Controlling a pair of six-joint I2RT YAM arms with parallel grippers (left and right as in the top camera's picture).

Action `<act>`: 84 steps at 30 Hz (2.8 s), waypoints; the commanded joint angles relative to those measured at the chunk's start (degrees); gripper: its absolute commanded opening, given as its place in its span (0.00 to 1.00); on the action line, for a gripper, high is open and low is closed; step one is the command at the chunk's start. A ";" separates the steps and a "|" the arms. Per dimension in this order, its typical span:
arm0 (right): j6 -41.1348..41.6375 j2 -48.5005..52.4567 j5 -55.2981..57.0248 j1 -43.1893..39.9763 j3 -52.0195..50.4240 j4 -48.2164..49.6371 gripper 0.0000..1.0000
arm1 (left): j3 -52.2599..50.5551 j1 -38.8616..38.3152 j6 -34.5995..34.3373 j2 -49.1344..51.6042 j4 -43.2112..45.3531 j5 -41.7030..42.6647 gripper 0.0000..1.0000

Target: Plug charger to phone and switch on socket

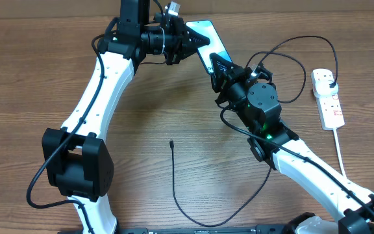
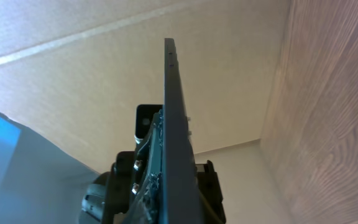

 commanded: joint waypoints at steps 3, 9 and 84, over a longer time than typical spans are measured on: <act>-3.04 -0.31 -3.52 1.14 1.62 -0.61 0.12 | 0.90 -1.44 3.06 -0.68 0.66 -0.02 0.04; -3.06 -0.31 -3.52 1.14 1.60 -1.55 0.28 | 0.90 -1.44 4.85 -0.68 0.42 -0.72 0.04; -51.63 -0.61 -6.93 0.66 1.49 -53.94 0.95 | 0.87 16.87 67.52 -0.66 -51.04 17.55 0.04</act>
